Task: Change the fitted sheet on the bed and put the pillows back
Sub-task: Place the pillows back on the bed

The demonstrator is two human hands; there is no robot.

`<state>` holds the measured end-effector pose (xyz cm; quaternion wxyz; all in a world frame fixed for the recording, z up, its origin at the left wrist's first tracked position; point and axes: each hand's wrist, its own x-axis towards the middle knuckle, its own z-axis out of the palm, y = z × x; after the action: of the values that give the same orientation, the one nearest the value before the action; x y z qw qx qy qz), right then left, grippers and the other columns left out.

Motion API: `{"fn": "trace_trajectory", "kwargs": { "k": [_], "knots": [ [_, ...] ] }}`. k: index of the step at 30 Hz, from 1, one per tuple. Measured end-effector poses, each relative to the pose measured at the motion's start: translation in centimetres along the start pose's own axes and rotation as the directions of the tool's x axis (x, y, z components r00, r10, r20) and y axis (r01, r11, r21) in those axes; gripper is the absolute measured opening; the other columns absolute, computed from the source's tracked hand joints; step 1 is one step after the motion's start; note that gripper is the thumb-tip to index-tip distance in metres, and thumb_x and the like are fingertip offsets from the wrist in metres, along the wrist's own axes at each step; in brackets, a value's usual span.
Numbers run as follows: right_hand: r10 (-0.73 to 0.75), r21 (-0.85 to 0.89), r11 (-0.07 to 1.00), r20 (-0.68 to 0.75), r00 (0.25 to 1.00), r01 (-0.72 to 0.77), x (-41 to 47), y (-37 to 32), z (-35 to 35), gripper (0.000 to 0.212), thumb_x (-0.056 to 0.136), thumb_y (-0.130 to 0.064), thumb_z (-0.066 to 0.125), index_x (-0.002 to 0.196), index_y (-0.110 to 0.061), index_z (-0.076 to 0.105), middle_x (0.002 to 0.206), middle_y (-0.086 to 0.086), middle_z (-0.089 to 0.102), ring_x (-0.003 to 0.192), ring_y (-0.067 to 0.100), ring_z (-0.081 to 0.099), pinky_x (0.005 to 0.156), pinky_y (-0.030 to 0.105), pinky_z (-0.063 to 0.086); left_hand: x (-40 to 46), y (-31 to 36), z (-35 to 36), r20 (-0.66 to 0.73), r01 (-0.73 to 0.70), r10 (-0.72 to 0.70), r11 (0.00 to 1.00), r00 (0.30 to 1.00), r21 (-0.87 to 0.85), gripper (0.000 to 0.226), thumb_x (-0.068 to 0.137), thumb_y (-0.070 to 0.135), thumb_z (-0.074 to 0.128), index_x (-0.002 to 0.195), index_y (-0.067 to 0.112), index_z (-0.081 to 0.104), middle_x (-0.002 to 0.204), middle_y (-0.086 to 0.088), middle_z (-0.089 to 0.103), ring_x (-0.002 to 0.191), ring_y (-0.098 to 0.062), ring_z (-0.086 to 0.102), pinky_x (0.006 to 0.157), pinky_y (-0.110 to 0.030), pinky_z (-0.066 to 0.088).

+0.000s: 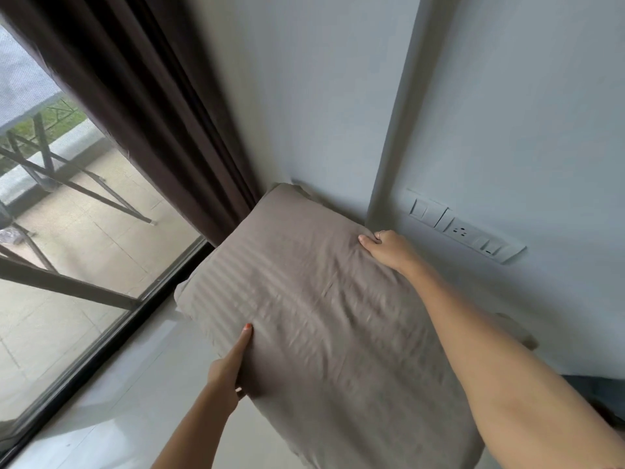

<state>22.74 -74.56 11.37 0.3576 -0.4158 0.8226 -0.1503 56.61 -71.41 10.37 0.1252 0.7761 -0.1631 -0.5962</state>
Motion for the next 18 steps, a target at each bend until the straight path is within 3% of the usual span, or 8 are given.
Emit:
{"fn": "trace_trajectory", "kwargs": {
  "k": [4, 10, 14, 18],
  "knots": [
    [0.006, 0.05, 0.999, -0.056, 0.998, -0.003, -2.1, -0.8, -1.8, 0.049, 0.094, -0.044, 0.05, 0.083, 0.003, 0.059, 0.083, 0.013, 0.065, 0.085, 0.028, 0.061, 0.07, 0.031, 0.041, -1.9, 0.6, -0.6, 0.053, -0.113, 0.11, 0.992, 0.992, 0.058, 0.075, 0.067, 0.05, 0.081, 0.119, 0.006, 0.05, 0.115, -0.007, 0.059, 0.104, -0.027, 0.055, 0.083, -0.039, 0.047],
    [0.007, 0.1, 0.995, -0.188, 0.982, 0.012, -8.2, -0.6, -4.6, 0.046, 0.094, -0.035, 0.053, 0.058, -0.017, 0.032, 0.054, -0.001, 0.038, 0.052, 0.016, 0.041, 0.052, 0.031, 0.026, -5.6, -0.8, -1.6, 0.129, -0.273, 0.259, 0.956, 0.957, 0.105, 0.064, 0.07, 0.048, 0.08, 0.108, 0.004, 0.053, 0.11, -0.009, 0.063, 0.096, -0.027, 0.06, 0.085, -0.042, 0.051],
    [0.02, 0.165, 0.986, -0.301, 0.953, 0.032, -14.4, 0.3, -5.9, 0.049, 0.095, -0.027, 0.054, 0.057, -0.02, 0.024, 0.054, -0.003, 0.026, 0.05, 0.014, 0.028, 0.052, 0.033, 0.02, -8.8, -1.9, -2.1, 0.2, -0.373, 0.349, 0.923, 0.916, 0.099, 0.07, 0.071, 0.047, 0.079, 0.118, 0.004, 0.051, 0.113, -0.008, 0.058, 0.101, -0.029, 0.056, 0.087, -0.042, 0.049],
    [0.075, 0.209, 0.978, -0.428, 0.9, 0.018, -21.4, 1.9, -6.1, 0.043, 0.096, -0.027, 0.053, 0.06, -0.017, 0.034, 0.057, 0.0, 0.031, 0.053, 0.014, 0.032, 0.055, 0.033, 0.022, -11.6, -2.7, -3.4, 0.259, -0.51, 0.47, 0.852, 0.844, 0.117, 0.081, 0.074, 0.044, 0.079, 0.133, -0.001, 0.047, 0.117, -0.002, 0.049, 0.117, -0.033, 0.052, 0.101, -0.045, 0.045]
  ]
}}
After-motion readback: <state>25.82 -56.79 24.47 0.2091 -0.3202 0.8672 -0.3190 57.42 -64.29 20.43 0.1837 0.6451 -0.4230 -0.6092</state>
